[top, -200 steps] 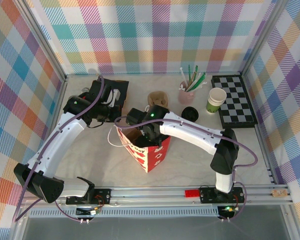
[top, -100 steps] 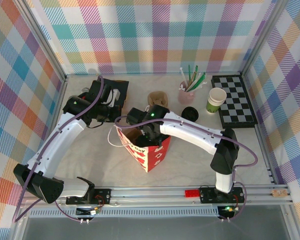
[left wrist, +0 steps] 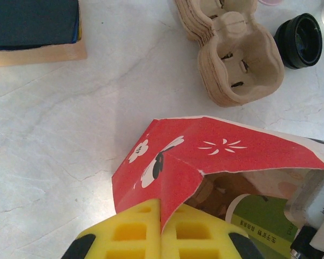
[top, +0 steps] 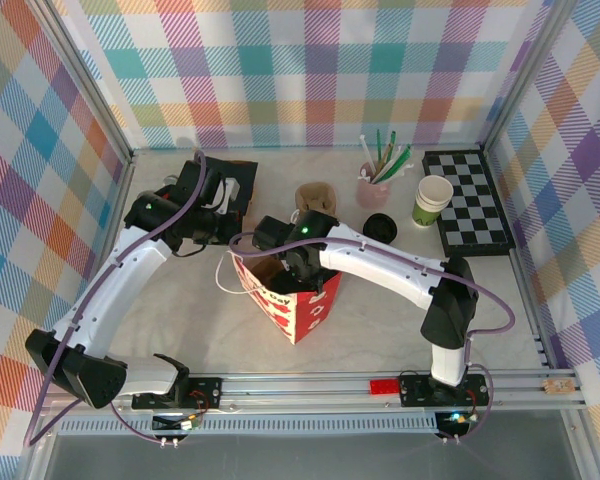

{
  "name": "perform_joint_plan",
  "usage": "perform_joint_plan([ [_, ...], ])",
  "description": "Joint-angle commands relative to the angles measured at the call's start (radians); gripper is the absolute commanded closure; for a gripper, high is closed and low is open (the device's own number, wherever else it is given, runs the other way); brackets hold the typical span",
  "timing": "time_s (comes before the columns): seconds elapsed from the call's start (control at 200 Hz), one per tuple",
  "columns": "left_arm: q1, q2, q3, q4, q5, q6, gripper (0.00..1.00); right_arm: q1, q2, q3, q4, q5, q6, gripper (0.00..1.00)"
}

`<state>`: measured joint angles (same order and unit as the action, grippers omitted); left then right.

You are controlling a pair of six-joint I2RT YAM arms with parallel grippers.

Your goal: Pack the takeout coffee

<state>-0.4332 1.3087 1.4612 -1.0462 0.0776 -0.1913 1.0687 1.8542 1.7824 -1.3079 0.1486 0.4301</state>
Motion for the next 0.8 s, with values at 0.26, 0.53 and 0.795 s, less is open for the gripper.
perform_joint_plan([
  [0.26,0.014,-0.039,-0.007,-0.005,-0.006,-0.011,1.00,-0.015,-0.019,-0.031,0.012,0.005,-0.004,0.57],
  [0.53,0.013,-0.029,-0.014,0.002,0.002,-0.011,1.00,-0.014,-0.008,-0.028,0.029,0.003,-0.001,0.57],
  [0.795,0.013,-0.029,-0.038,0.009,0.001,-0.013,0.99,-0.014,-0.007,-0.035,0.048,0.005,-0.001,0.57],
])
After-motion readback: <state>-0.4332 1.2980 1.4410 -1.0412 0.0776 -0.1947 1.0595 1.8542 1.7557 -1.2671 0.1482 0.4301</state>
